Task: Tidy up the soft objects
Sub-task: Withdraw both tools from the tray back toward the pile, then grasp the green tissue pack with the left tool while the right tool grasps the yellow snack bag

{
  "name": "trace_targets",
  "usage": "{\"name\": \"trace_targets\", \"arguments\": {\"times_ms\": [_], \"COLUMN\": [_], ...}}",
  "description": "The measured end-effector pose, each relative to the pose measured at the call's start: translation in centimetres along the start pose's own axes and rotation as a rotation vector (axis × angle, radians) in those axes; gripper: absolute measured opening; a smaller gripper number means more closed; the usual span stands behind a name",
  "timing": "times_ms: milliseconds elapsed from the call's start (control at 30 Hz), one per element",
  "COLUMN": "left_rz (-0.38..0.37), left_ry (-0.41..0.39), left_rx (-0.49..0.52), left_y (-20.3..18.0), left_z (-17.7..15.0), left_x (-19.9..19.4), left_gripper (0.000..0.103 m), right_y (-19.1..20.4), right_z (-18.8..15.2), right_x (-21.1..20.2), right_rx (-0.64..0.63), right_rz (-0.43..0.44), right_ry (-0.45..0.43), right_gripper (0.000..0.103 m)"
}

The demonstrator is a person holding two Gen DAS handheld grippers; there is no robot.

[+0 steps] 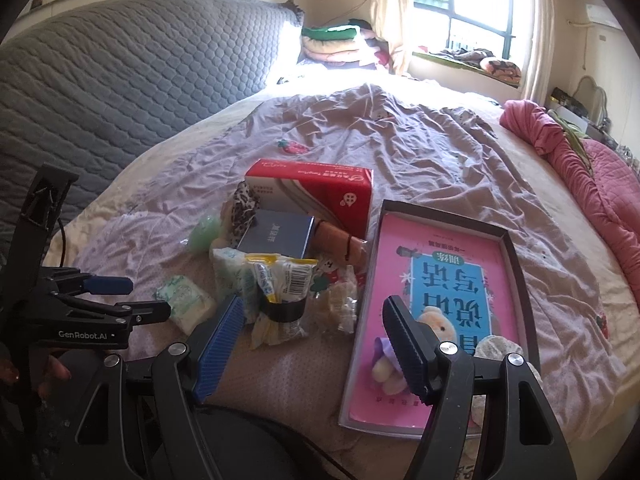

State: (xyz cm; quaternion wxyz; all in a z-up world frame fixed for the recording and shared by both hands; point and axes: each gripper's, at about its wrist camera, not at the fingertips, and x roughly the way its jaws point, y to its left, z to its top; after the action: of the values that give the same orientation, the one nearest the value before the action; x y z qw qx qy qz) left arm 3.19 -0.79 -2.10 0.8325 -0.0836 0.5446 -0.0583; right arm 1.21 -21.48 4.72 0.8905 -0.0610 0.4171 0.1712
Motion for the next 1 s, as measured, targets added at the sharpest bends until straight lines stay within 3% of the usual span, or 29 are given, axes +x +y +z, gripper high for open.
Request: {"name": "trace_targets", "arguments": {"times_ms": [533,1000], "left_rz": [-0.006,-0.02], "left_ry": [0.065,0.073], "left_rx": [-0.034,-0.012], "left_y": [1.5,1.3], "left_z": [-0.1,0.6], "left_x": [3.7,5.8], "left_gripper": [0.073,0.073], "right_y": [0.3,1.2], "right_z": [-0.7,-0.8], "right_x": [3.9,9.7], "right_rx": [0.006,-0.008], "right_rz": [0.029,0.026], "right_ry": [0.093,0.177], "right_gripper": [0.074,0.074]}}
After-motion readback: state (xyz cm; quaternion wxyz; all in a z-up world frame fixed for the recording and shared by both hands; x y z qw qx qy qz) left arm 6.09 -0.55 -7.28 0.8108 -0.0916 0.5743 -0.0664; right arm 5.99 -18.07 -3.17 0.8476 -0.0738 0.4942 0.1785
